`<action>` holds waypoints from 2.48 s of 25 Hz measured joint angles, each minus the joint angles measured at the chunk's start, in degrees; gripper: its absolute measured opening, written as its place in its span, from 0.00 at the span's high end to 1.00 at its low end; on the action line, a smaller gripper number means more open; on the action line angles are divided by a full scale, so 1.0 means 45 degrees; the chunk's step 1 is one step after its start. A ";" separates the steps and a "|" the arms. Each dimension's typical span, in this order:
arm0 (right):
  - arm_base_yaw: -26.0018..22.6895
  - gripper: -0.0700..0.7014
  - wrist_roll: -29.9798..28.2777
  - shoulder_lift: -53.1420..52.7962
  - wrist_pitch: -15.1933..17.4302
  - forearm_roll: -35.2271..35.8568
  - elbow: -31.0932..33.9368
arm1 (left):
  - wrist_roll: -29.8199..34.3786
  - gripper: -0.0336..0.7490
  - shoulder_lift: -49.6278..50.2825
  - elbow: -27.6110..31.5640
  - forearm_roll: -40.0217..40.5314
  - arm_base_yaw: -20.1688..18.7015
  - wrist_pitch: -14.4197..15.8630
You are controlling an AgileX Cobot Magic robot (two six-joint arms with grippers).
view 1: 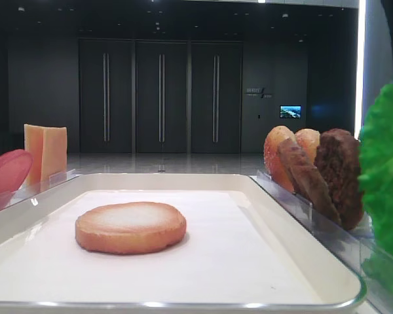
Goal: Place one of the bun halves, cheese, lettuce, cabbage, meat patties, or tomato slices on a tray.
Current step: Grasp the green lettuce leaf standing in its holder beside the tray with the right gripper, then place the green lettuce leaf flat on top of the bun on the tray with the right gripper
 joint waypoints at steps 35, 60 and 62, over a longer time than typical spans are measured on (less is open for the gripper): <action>0.1273 0.89 -0.7164 0.4129 -0.5966 0.8637 -0.2446 | 0.0000 0.36 0.0000 0.0000 0.0000 0.0000 0.0000; 0.1273 0.89 -0.9514 0.5721 -0.6882 1.0665 -0.2972 | 0.0000 0.36 0.0000 0.0000 0.0000 0.0000 0.0000; 0.1273 0.89 -0.9575 0.5721 -0.6882 1.0546 -0.2972 | 0.0000 0.36 0.0000 0.0000 0.0000 0.0000 0.0000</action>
